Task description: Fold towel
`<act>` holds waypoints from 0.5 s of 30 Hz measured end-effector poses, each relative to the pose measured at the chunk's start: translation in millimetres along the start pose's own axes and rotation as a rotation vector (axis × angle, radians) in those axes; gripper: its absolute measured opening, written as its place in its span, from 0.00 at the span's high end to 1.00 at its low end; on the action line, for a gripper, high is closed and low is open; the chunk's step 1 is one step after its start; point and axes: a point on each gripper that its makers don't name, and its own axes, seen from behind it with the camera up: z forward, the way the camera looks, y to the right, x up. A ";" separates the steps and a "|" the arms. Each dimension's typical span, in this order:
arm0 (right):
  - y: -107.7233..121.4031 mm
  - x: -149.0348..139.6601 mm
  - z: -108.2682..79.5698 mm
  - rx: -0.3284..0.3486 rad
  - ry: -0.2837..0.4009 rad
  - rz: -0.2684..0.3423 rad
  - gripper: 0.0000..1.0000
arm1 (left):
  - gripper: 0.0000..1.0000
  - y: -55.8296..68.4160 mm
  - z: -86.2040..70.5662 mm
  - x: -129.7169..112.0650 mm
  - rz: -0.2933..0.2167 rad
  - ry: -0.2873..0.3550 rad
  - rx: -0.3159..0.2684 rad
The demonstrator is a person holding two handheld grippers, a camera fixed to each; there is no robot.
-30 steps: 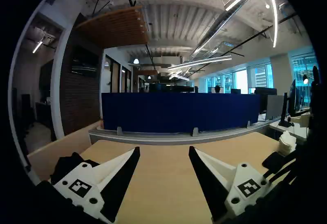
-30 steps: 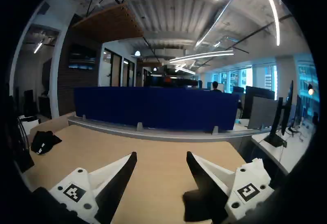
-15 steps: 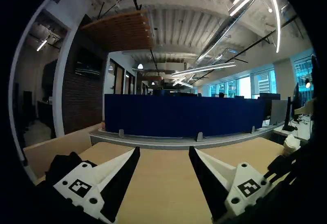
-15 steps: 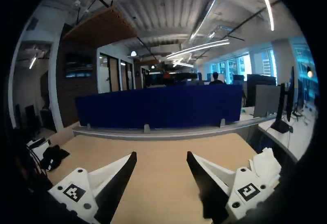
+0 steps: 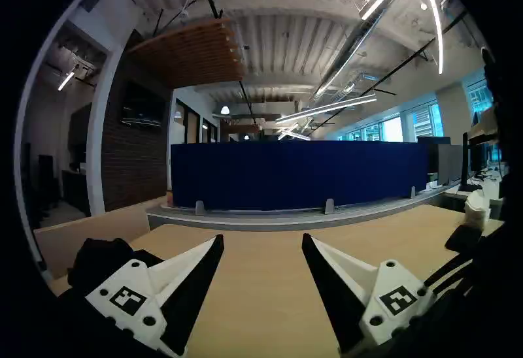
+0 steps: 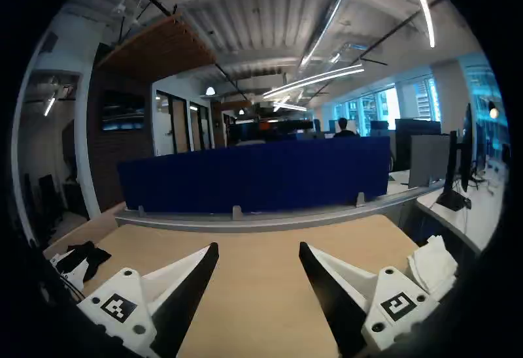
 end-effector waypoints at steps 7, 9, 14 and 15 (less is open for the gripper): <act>-2.5 -19.8 6.1 -0.014 -0.004 -0.004 0.04 | 0.12 -2.4 2.2 -35.7 0.036 -0.002 -0.006; -3.7 -25.3 7.0 -0.014 -0.007 -0.002 0.04 | 0.12 -3.2 3.1 -44.2 0.036 -0.005 -0.007; -4.5 -29.4 9.2 -0.014 -0.007 -0.010 0.04 | 0.12 -6.4 6.6 -61.8 0.033 -0.014 -0.003; -4.3 -29.5 9.6 -0.015 -0.007 -0.012 0.04 | 0.12 -7.0 7.1 -64.5 0.035 -0.016 -0.002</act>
